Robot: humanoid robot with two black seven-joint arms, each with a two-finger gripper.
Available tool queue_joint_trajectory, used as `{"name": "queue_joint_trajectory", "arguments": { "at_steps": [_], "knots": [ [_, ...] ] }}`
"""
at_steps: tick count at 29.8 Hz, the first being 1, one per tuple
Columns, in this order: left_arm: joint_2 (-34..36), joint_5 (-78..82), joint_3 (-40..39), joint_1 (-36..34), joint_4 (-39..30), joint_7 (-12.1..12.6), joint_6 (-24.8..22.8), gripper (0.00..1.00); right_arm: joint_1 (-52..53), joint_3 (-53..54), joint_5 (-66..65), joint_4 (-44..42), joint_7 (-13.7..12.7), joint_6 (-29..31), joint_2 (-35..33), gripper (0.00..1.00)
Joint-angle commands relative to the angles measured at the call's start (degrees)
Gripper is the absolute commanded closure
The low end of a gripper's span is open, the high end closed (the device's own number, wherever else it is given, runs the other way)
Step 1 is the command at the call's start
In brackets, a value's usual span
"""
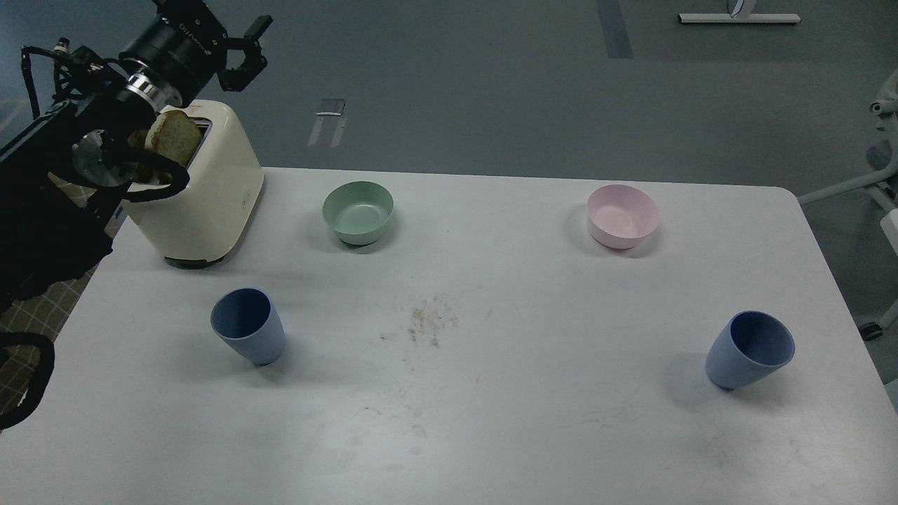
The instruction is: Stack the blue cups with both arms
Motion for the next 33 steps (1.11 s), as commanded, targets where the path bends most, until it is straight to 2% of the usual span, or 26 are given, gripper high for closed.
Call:
{"name": "queue_joint_trajectory", "arguments": {
  "at_steps": [1, 17, 19, 20, 24, 28, 30, 33],
  "knots": [
    [0.22, -0.04, -0.08, 0.08, 0.24, -0.03, 0.00, 0.02, -0.01, 0.11, 0.00, 0.46, 0.02, 0.00, -0.02, 0.00],
    [0.75, 0.49, -0.61, 1.14, -0.46, -1.09, 0.00, 0.02, -1.50, 3.19, 0.88, 0.20, -0.16, 0.00, -0.64, 0.00],
    [1.71, 1.01, 0.35, 2.45, -1.68, -2.31, 0.00, 0.02, -2.02, 3.19, 0.88, 0.20, -0.07, 0.00, -0.72, 0.00],
    [4.16, 1.71, 0.53, 3.41, -3.87, -3.10, 0.00, 0.02, -2.72, 3.28, 0.88, 0.28, 0.02, 0.00, -0.99, 0.00],
    [11.37, 9.08, 0.45, 6.84, -12.74, -3.37, 0.00, 0.03, -4.49, 3.36, 0.88, 0.28, 0.20, 0.00, -1.69, 0.00],
    [22.96, 29.08, -0.34, 10.97, -29.24, -3.55, 0.00, 0.07, -7.21, 3.98, 0.88, 0.11, 1.95, 0.00, -2.39, 0.00],
    [25.52, 34.39, -0.52, 12.03, -33.14, -3.72, 0.00, 0.08, -7.91, 4.33, 0.88, 0.11, 2.13, 0.00, -2.39, 0.00],
    [32.71, 44.75, 0.26, 12.92, -39.46, -5.83, 0.00, 0.08, -9.05, 5.64, 0.88, 0.02, 2.22, 0.00, -2.31, 0.00]
  ]
}}
